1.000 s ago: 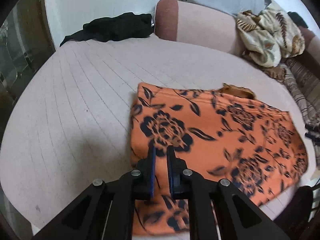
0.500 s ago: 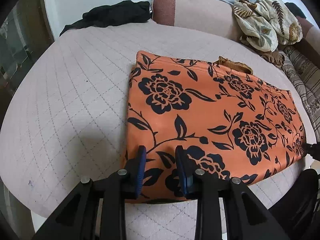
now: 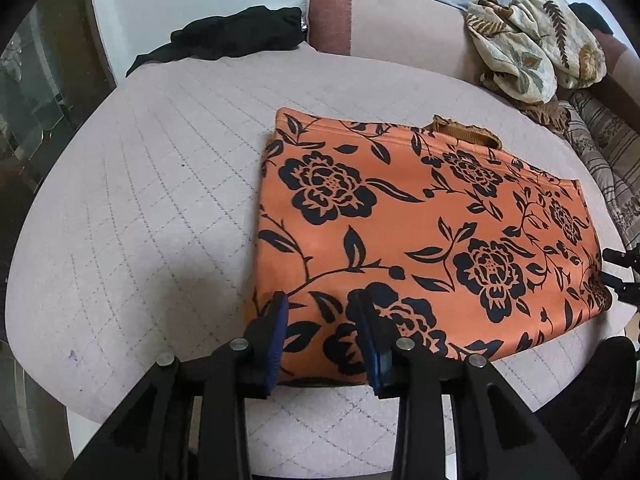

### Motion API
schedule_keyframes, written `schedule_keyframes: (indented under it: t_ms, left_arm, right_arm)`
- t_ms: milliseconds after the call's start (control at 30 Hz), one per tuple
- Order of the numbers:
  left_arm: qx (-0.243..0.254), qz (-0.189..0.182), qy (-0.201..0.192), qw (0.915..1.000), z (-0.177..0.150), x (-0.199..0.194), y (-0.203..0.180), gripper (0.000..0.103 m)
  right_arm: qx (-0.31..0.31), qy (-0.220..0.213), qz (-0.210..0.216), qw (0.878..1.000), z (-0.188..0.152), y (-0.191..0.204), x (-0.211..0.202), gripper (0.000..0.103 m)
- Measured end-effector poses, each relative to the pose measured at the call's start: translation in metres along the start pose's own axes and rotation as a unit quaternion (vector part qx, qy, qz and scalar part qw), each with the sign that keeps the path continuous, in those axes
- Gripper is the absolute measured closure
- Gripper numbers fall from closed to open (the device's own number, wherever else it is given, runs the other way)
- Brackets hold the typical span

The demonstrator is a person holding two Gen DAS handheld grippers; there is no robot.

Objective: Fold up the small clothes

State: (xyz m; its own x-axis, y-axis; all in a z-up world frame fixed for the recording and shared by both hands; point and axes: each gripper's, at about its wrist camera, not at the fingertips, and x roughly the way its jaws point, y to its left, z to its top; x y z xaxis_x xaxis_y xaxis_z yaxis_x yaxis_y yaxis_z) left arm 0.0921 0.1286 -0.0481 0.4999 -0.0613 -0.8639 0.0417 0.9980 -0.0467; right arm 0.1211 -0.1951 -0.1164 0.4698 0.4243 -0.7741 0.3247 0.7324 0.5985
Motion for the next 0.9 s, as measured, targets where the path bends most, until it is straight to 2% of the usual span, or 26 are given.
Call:
schedule_keyframes:
  t_ms: [67,133,167,233,300,333,367,433,600,700,833,900]
  left_arm:
    - [0.0,0.002,-0.001,1.0,0.0,-0.001,0.001,0.065]
    - [0.001,0.005,0.002,1.0,0.001,0.001,-0.001,0.063]
    - [0.003,0.005,0.002,1.0,0.001,0.002,-0.002,0.063]
    - [0.009,0.003,0.003,0.9999,0.001,0.005,-0.006,0.062]
    - [0.018,0.005,0.007,0.9998,0.001,0.007,-0.01,0.061]
    - [0.02,0.005,0.008,0.9998,0.0,0.008,-0.01,0.061]
    - [0.021,0.007,0.009,0.9997,0.0,0.008,-0.01,0.061]
    - [0.018,0.009,0.006,0.9998,-0.001,0.005,-0.007,0.06]
    - [0.0,0.003,-0.003,1.0,0.009,0.003,-0.006,0.057]
    - [0.008,-0.009,-0.008,0.9999,0.017,0.001,-0.018,0.057]
    - [0.035,-0.018,-0.012,0.9991,0.022,0.004,-0.04,0.054]
    - [0.053,-0.021,-0.004,0.9984,0.022,0.012,-0.052,0.054]
  right_arm:
    - [0.0,-0.005,-0.001,1.0,-0.003,0.003,-0.011,0.04]
    - [-0.027,-0.02,-0.015,0.999,-0.007,0.019,-0.024,0.038]
    - [-0.043,-0.025,-0.004,0.999,-0.008,0.027,-0.029,0.037]
    - [-0.057,-0.025,0.01,0.998,-0.008,0.036,-0.032,0.027]
    - [-0.056,-0.013,-0.018,0.998,-0.005,0.025,-0.019,0.026]
    - [-0.036,0.003,-0.059,0.998,-0.002,0.014,-0.004,0.028]
    - [0.004,0.017,-0.081,0.997,-0.003,-0.004,0.003,0.029]
    - [0.012,-0.008,-0.056,0.998,-0.003,-0.004,-0.011,0.029]
    - [-0.049,-0.045,-0.027,0.997,0.004,0.03,-0.035,0.028]
    - [-0.062,-0.042,-0.036,0.997,0.021,0.036,-0.023,0.025]
    - [-0.041,-0.033,-0.049,0.997,0.052,0.018,0.002,0.025]
    - [-0.03,-0.03,-0.039,0.998,0.068,0.01,0.014,0.025]
